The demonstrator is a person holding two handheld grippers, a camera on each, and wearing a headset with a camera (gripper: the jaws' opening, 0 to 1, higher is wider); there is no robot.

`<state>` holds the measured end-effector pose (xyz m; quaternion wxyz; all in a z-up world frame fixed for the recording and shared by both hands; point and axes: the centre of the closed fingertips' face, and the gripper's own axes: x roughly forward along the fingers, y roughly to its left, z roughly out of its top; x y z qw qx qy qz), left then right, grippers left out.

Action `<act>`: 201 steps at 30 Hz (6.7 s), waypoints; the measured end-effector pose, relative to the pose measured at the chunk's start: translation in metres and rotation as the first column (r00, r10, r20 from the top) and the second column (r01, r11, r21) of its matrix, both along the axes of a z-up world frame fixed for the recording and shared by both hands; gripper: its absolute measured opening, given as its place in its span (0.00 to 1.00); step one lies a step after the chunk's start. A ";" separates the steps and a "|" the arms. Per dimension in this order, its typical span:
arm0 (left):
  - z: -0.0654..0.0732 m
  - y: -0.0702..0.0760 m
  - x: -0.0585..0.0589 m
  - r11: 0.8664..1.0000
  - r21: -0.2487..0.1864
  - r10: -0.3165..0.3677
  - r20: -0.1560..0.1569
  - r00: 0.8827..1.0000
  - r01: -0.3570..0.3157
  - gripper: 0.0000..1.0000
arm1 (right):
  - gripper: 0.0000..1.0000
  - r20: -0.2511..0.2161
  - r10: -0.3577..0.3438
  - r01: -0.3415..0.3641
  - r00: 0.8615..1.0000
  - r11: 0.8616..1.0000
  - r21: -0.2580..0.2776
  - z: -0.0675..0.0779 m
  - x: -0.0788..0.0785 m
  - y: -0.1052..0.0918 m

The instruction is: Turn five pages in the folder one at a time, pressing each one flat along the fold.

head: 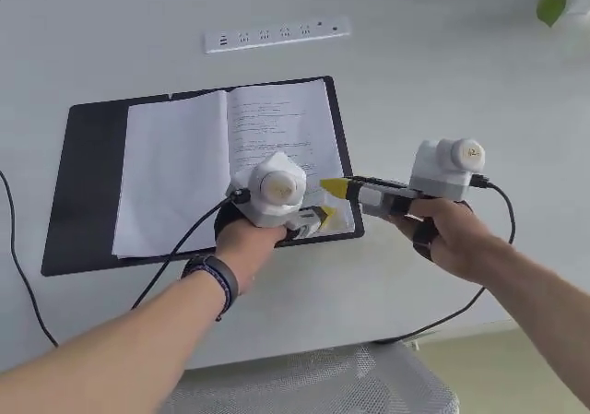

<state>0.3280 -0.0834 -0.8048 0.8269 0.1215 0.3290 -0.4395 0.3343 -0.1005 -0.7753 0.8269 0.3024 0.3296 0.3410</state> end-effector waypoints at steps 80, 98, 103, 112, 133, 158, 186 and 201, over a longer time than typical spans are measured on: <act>0.079 0.245 -0.030 0.948 -0.145 0.294 0.056 0.954 -0.284 0.74 | 0.00 0.084 0.016 -0.021 0.996 0.998 0.061 0.079 -0.001 0.131; 0.083 0.294 -0.044 0.912 -0.162 0.389 0.058 0.919 -0.376 0.76 | 0.00 0.102 0.124 -0.132 0.987 0.988 0.077 0.094 0.000 0.207; 0.084 0.303 -0.047 0.902 -0.171 0.411 0.057 0.910 -0.397 0.76 | 0.00 0.090 0.146 -0.154 0.985 0.985 0.082 0.092 0.003 0.226; 0.079 0.315 -0.051 0.888 -0.177 0.439 0.047 0.897 -0.425 0.77 | 0.00 0.053 0.217 -0.220 0.975 0.974 0.051 0.075 0.000 0.259; 0.081 0.328 -0.044 0.843 -0.239 0.502 0.030 0.864 -0.481 0.77 | 0.00 -0.115 0.300 -0.299 0.947 0.954 0.025 0.000 0.005 0.319; 0.075 0.320 -0.056 0.842 -0.228 0.501 -0.007 0.865 -0.490 0.77 | 0.12 -0.189 0.238 -0.239 0.953 0.971 0.022 -0.036 -0.003 0.330; 0.072 0.307 -0.037 0.890 -0.213 0.416 0.019 0.909 -0.403 0.38 | 0.36 -0.112 0.183 -0.170 0.977 0.979 0.114 0.010 0.018 0.315; 0.029 0.295 -0.016 0.936 -0.123 0.333 -0.005 0.943 -0.331 0.12 | 0.32 -0.070 0.059 -0.053 0.996 0.995 0.088 0.035 0.016 0.250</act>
